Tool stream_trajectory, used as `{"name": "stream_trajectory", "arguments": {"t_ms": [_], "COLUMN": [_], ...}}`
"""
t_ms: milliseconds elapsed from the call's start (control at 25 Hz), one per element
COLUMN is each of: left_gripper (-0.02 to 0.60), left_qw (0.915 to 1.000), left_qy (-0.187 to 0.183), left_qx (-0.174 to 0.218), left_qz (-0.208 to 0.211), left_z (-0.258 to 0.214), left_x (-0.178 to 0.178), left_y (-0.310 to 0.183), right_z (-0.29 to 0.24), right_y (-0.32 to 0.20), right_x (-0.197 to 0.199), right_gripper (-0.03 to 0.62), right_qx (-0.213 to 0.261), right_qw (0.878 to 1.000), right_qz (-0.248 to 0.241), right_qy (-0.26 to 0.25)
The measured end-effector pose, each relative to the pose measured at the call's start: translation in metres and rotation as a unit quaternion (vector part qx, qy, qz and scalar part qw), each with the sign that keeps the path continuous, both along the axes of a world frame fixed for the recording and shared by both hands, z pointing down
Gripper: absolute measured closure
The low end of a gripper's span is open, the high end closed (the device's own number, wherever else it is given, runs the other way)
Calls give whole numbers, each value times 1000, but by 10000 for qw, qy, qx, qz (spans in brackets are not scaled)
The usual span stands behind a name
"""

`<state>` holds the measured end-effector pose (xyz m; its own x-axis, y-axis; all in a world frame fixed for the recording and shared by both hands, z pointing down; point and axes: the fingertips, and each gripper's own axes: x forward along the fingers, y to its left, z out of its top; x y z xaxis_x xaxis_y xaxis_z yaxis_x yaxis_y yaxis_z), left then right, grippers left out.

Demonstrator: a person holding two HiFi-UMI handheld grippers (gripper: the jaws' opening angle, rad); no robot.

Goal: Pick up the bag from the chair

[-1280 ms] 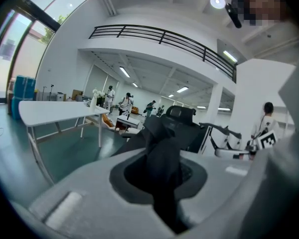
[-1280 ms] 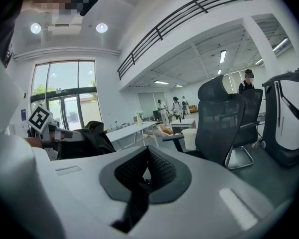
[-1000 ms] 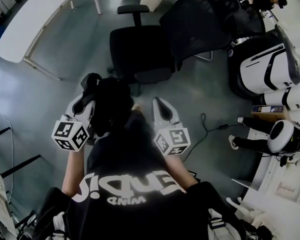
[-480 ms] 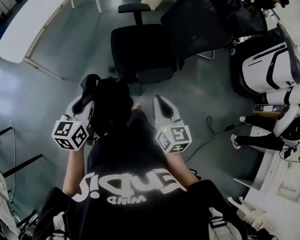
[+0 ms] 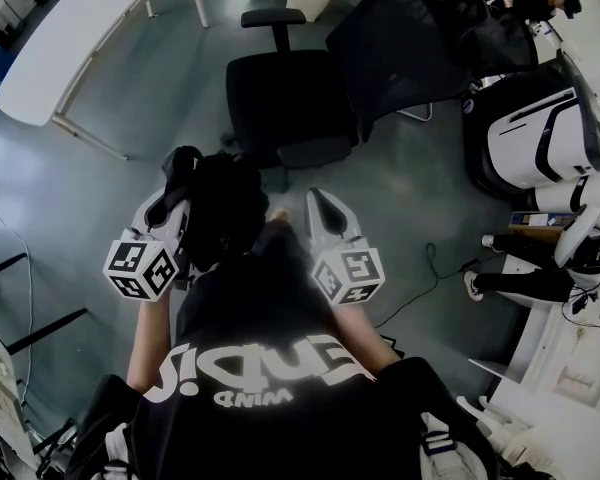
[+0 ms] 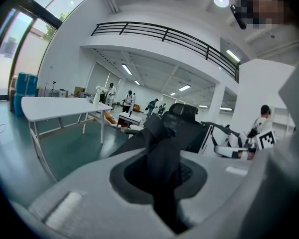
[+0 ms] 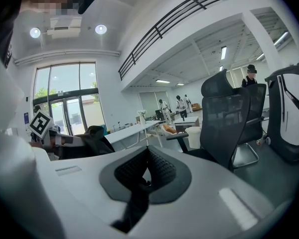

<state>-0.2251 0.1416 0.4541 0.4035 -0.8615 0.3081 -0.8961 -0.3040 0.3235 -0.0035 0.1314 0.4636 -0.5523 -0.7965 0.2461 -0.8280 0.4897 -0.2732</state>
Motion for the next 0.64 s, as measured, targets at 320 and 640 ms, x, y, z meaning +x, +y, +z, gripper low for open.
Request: {"name": "stream_trajectory", "arguments": {"t_ms": [320,640], "left_gripper": [532,532], "left_qw": [10000,9999], "left_qy": [38,59], "left_qx": [-28,-72], "left_qz": [-25,-86], "left_z": [-1,0], "left_x": [-6,-4], "left_y": [-3,-8], "right_z": [1,1], "right_y": [-3,-10], "right_x": [-4,-1], "right_gripper": [594,594], "right_qx": [-44,-52], "right_qw": [10000,10000], "right_qz": [-32,-40], "right_qy": [-21,-72]}}
